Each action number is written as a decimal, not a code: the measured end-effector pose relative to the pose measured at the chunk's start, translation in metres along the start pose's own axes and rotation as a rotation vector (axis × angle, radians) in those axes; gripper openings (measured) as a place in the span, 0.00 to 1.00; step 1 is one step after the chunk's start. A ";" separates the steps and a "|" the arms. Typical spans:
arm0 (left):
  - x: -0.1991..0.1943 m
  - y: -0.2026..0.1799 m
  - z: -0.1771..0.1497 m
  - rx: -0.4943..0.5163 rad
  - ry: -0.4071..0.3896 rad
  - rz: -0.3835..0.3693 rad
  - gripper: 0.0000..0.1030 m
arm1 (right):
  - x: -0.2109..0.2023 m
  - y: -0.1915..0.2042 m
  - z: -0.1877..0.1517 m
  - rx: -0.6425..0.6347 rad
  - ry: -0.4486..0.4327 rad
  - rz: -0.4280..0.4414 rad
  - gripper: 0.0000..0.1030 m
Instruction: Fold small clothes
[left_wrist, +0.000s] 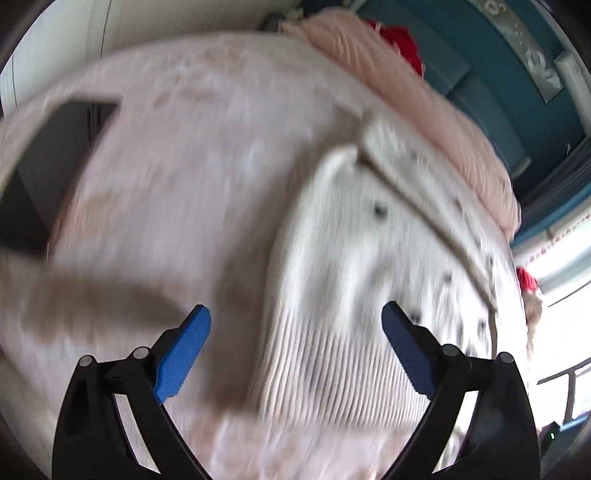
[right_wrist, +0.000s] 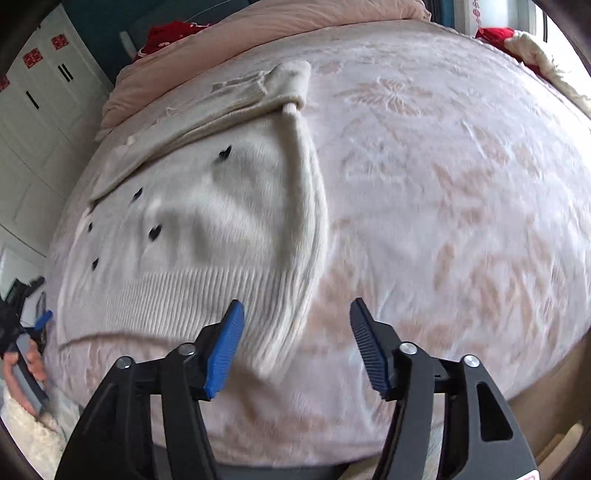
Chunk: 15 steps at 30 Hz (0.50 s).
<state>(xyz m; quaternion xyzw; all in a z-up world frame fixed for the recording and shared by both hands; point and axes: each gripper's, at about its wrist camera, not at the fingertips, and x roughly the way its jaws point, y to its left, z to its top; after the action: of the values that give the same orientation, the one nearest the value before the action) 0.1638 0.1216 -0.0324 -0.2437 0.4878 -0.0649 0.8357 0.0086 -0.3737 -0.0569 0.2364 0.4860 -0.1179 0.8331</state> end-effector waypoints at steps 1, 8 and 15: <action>0.000 0.004 -0.010 -0.025 0.010 -0.003 0.89 | 0.002 -0.001 -0.007 0.001 0.005 0.003 0.61; -0.002 -0.005 -0.026 -0.047 -0.023 -0.027 0.92 | 0.012 0.013 -0.029 0.043 -0.044 0.091 0.72; 0.009 -0.012 -0.013 -0.100 -0.012 -0.057 0.66 | 0.022 0.017 -0.015 0.096 -0.067 0.123 0.68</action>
<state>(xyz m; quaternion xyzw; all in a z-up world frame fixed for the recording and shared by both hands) 0.1586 0.1040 -0.0392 -0.2993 0.4781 -0.0628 0.8233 0.0155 -0.3511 -0.0772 0.3016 0.4362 -0.0973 0.8422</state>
